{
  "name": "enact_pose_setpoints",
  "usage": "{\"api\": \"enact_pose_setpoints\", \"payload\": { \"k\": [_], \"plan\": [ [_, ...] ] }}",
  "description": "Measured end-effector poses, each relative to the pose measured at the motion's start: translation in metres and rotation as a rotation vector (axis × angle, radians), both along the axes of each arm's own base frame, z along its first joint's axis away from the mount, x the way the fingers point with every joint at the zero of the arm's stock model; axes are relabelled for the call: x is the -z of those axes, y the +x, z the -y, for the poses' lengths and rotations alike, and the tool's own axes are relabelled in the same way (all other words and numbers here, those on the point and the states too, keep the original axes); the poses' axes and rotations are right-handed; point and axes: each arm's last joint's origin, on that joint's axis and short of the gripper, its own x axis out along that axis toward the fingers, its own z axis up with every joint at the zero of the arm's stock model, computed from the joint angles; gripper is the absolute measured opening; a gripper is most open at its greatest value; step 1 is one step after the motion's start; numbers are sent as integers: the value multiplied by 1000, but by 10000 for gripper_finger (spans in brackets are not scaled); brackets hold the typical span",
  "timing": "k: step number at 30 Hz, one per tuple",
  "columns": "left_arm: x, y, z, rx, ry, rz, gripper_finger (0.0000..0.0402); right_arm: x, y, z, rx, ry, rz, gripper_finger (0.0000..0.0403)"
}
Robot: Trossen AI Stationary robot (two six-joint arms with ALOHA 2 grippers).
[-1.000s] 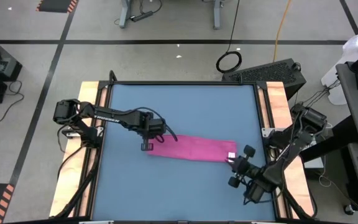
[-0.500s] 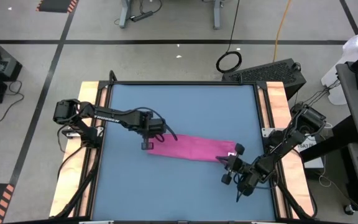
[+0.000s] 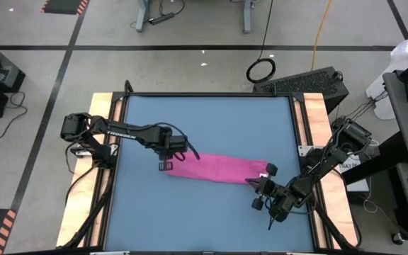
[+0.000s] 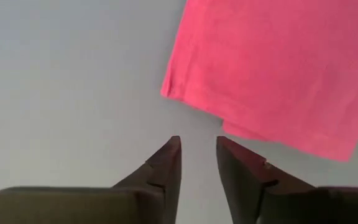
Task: Roll towel into tight, uniform cylinder
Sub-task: Roll the pink towel
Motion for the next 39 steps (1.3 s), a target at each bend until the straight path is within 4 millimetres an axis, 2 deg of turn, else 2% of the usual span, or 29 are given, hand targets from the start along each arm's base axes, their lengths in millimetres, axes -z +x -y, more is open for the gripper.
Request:
{"api": "enact_pose_setpoints", "payload": {
  "k": [5,10,14,19,23,27,29,35,39],
  "plan": [
    [-1,9,8,2,-37,92,120,0,4,5,24,-4,-7,3],
    [7,11,31,48,-140,162,121,0,4,9,33,-26,-25,3],
    [8,9,46,-3,-100,159,121,-12,1,16,54,-12,-24,3],
    [5,6,73,-13,-56,222,121,-29,-4,33,58,114,-110,3],
    [24,-2,85,-28,-35,256,121,-34,-5,38,22,186,-173,3],
    [47,-22,88,-90,-11,202,121,-31,-1,34,19,227,-159,4],
    [53,-32,88,-98,12,159,121,-27,5,30,13,264,-138,4],
    [48,-58,80,59,126,-39,121,-1,26,14,0,325,-56,4],
    [31,-64,69,80,116,-41,121,14,41,9,-5,360,-3,4]
  ]
}}
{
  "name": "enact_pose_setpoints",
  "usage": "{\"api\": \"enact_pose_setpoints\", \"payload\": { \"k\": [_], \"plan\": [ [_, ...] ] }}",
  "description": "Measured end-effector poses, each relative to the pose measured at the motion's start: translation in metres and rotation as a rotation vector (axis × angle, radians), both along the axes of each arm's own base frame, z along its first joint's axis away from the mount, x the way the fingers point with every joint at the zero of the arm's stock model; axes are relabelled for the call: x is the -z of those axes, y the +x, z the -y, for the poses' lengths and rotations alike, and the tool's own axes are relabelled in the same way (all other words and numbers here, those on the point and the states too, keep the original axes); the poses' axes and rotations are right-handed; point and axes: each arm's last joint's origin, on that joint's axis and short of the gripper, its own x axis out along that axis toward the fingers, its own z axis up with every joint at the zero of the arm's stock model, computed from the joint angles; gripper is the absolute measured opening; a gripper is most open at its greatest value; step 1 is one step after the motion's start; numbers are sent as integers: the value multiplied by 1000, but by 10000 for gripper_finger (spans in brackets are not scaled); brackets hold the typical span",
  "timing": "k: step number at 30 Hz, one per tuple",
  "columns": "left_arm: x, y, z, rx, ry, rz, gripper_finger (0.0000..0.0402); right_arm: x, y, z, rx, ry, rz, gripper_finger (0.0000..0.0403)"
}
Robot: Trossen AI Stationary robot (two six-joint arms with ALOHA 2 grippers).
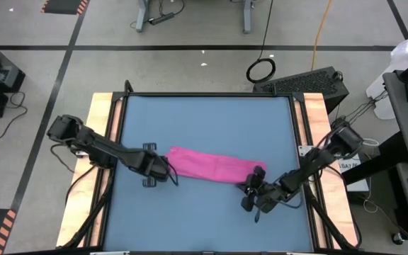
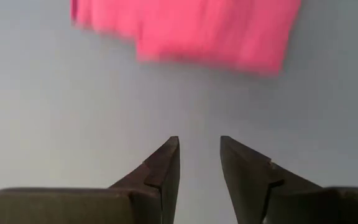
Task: Roll towel into tight, uniform cylinder
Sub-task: Roll the pink towel
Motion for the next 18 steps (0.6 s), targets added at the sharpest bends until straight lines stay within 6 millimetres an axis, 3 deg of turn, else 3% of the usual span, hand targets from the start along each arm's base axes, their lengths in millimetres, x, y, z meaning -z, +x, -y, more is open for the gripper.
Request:
{"api": "enact_pose_setpoints", "payload": {
  "k": [2,5,10,14,18],
  "plan": [
    [-9,-5,-4,-29,-38,21,121,-1,7,-5,-20,-13,10,4],
    [-29,0,-4,-51,-82,217,121,-15,14,-10,-58,-60,13,4],
    [-41,13,-1,-32,-137,466,121,-31,12,1,-44,-141,-82,4],
    [-22,26,-4,9,-138,511,121,-22,1,14,40,-129,-221,4],
    [8,29,-11,-4,-131,410,121,-6,-3,17,111,-39,-326,4]
  ]
}}
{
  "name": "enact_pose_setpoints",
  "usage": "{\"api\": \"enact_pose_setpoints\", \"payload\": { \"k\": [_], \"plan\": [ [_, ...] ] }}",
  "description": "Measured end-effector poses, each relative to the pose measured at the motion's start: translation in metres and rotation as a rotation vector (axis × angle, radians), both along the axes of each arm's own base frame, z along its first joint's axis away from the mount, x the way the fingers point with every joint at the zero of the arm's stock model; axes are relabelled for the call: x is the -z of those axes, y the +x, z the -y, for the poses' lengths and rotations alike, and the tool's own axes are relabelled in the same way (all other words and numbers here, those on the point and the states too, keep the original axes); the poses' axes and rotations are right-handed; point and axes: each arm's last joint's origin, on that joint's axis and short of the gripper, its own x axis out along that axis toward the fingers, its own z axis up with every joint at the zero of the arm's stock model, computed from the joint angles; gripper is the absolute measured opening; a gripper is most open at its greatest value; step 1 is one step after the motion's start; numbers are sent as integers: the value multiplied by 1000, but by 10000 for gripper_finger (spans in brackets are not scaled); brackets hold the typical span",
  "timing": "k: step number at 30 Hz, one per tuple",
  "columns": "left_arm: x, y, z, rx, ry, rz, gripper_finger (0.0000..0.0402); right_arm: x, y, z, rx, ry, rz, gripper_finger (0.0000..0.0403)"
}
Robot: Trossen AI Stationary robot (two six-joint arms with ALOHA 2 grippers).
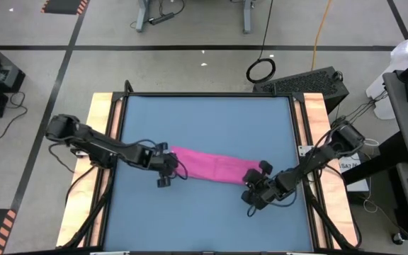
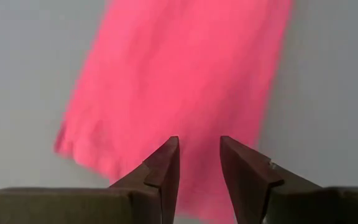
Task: Roll towel into tight, uniform cylinder
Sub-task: Roll the pink towel
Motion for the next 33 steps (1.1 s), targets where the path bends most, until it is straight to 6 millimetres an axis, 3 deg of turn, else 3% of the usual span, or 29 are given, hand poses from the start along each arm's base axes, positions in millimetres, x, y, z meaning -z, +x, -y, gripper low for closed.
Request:
{"api": "enact_pose_setpoints", "payload": {
  "k": [4,9,16,21,24,27,30,33],
  "plan": [
    [22,-4,-10,-7,54,-129,121,11,6,-7,48,68,49,4],
    [30,-10,-31,-6,237,-243,121,11,20,-24,15,219,210,4],
    [10,-19,-53,133,448,-382,121,3,29,-29,-17,197,326,4],
    [-21,-11,-68,130,569,-319,121,-21,39,-27,-84,121,381,4],
    [-46,-7,-70,45,484,-179,121,-35,46,-19,-131,48,394,4],
    [-60,-9,-65,-27,226,-38,121,-40,50,-7,-188,-10,352,4],
    [-58,-8,-55,-136,-80,63,121,-33,52,4,-261,14,253,4],
    [-36,-17,-44,-221,-117,-19,121,-24,57,11,-295,80,203,4]
  ]
}}
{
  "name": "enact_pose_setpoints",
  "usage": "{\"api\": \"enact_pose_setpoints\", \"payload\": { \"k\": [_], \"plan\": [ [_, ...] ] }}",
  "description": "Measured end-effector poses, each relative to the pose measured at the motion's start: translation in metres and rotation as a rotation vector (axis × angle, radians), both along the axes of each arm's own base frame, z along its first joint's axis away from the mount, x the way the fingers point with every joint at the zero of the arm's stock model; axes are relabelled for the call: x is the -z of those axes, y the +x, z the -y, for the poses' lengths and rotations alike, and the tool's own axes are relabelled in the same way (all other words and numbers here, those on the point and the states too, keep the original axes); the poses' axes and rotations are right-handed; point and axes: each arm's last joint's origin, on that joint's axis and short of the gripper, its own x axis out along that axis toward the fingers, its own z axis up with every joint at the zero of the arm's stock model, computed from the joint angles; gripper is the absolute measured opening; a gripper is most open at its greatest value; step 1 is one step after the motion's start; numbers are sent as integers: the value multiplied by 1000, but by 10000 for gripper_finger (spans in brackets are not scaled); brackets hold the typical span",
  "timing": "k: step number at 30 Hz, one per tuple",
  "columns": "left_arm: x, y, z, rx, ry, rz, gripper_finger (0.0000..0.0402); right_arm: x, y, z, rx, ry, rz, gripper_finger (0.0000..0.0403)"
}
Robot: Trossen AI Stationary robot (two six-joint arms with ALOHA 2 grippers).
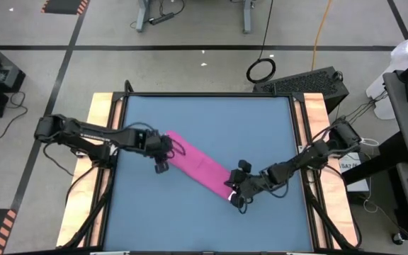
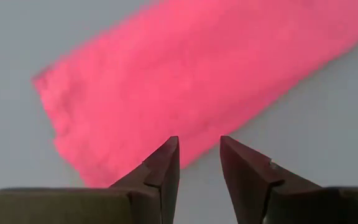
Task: Roll towel into tight, uniform cylinder
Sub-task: Roll the pink towel
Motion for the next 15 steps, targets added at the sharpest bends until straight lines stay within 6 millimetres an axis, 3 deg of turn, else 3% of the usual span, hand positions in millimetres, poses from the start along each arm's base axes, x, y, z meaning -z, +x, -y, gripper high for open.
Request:
{"api": "enact_pose_setpoints", "payload": {
  "k": [6,8,15],
  "plan": [
    [41,-13,2,-10,168,-171,121,25,-3,-2,62,61,-95,4],
    [46,-17,-2,-2,219,-216,121,31,-1,-6,77,86,-87,4],
    [49,1,-25,83,327,-141,121,41,9,-20,68,204,32,4]
  ]
}}
